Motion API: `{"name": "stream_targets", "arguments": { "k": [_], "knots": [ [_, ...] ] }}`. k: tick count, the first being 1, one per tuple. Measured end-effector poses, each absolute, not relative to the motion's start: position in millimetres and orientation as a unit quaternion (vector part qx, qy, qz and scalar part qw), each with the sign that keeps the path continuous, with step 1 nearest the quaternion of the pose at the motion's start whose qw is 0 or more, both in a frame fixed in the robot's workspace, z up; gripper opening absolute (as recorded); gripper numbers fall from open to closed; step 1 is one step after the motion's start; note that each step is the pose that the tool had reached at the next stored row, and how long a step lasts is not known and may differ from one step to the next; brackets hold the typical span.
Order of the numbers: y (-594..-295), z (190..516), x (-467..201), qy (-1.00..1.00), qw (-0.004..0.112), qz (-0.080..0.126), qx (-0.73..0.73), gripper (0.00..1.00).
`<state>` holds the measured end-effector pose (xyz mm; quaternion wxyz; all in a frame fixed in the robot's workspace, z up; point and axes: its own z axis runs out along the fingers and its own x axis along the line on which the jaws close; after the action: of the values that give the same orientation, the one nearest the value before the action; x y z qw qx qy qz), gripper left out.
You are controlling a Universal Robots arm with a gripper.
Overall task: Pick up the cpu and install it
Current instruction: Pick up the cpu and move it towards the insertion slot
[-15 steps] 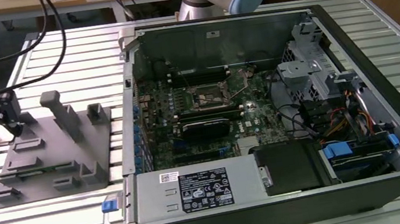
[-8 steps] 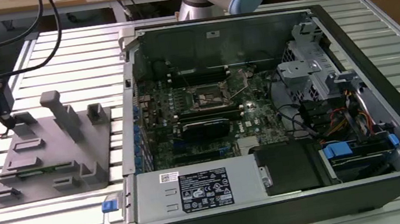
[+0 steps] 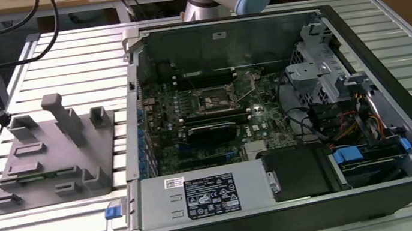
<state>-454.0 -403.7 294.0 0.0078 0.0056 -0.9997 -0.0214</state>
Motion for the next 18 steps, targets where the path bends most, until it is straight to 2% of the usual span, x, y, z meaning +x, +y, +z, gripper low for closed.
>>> {"name": "stream_targets", "arguments": {
  "k": [18],
  "knots": [
    [-401.0, 324.3, -454.0, -1.0, 0.008, -0.021, 0.006, 0.53]
  ]
}}
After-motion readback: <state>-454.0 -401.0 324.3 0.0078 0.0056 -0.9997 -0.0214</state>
